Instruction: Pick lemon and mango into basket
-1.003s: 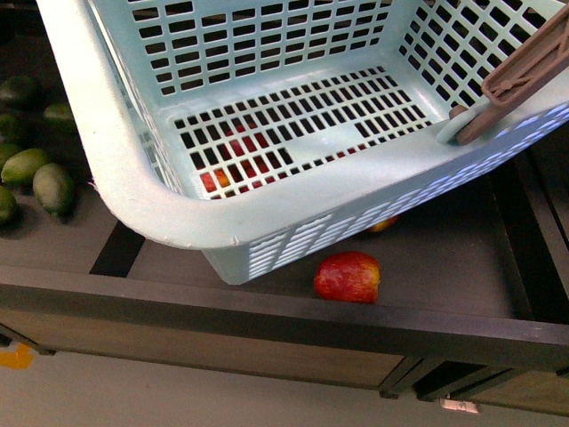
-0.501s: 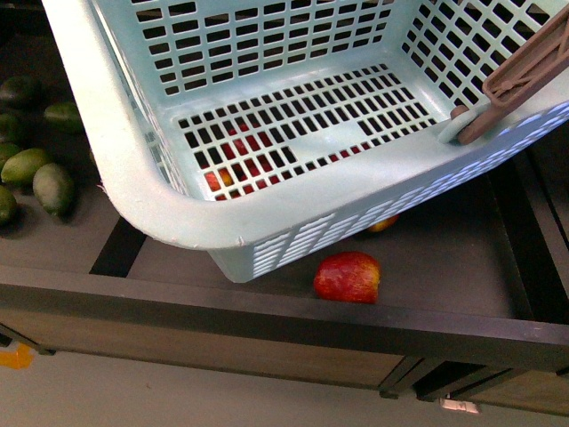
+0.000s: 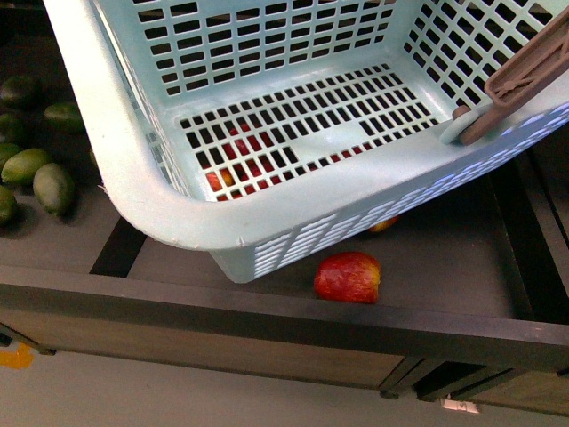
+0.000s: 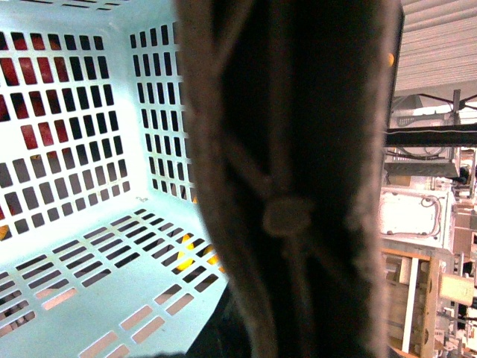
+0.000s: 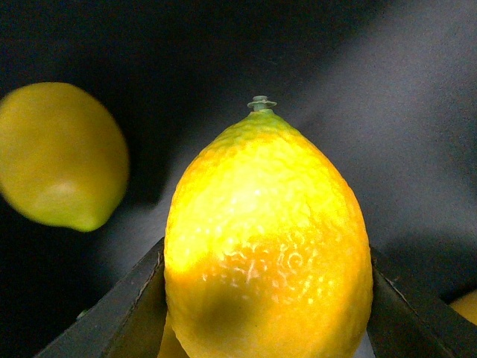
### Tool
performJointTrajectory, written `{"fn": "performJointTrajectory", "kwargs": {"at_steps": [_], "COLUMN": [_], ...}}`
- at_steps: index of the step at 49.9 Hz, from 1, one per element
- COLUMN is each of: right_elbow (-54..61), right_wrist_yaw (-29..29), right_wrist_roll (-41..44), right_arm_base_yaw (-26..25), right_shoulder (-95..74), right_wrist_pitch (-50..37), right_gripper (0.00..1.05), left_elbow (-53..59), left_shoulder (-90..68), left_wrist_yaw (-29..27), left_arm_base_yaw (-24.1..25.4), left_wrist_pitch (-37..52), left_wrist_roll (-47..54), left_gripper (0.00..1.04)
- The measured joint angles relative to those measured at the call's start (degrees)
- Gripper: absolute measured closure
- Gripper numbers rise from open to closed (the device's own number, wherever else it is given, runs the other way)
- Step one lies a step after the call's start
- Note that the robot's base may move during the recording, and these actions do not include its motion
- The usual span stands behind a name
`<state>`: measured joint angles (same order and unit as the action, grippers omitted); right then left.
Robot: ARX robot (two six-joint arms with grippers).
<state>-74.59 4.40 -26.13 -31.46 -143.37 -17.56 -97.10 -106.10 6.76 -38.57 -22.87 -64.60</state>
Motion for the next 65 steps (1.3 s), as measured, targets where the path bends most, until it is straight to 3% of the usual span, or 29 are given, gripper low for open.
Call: {"fn": "performJointTrajectory", "kwargs": {"at_steps": [17,24,27,33,36,53,60,65], "right_elbow": [24.7,33.75,34.8,34.51,32.54,20.15,18.51,18.78], "right_wrist_yaw": [17.16,23.85,24.17,21.57,17.05,-0.31,-3.87,-4.28], "right_wrist_roll": [8.2,11.76,11.8,11.47,11.5,10.71,11.37,11.3], "right_arm_base_yaw": [-8.5,-7.34,-6.03,1.9,8.0,34.56,40.22,41.0], "right_shoulder": [32.15,49.99,54.53,66.75,69.05,57.42,54.1,53.0], "right_wrist_pitch": [-6.29,-3.48,-2.6,-0.85,-0.79,-0.52,1.38,1.66], "right_gripper": [0.44,0.44,0.44,0.44,0.44,0.44,0.43,0.25], "left_elbow": [0.0,0.0,0.0,0.0,0.0,0.0,0.0,0.0], "left_shoulder": [0.0,0.0,0.0,0.0,0.0,0.0,0.0,0.0], "left_wrist_yaw": [-0.11,0.11,0.15,0.07,-0.31,-0.07,0.07,-0.13], "left_arm_base_yaw": [0.02,-0.02,-0.02,0.0,0.02,0.0,0.0,0.0], "left_wrist_pitch": [0.0,0.0,0.0,0.0,0.0,0.0,0.0,0.0], "left_wrist_roll": [0.02,0.0,0.0,0.02,0.04,0.02,0.02,0.04], "left_gripper": [1.0,1.0,1.0,1.0,1.0,1.0,1.0,1.0]}}
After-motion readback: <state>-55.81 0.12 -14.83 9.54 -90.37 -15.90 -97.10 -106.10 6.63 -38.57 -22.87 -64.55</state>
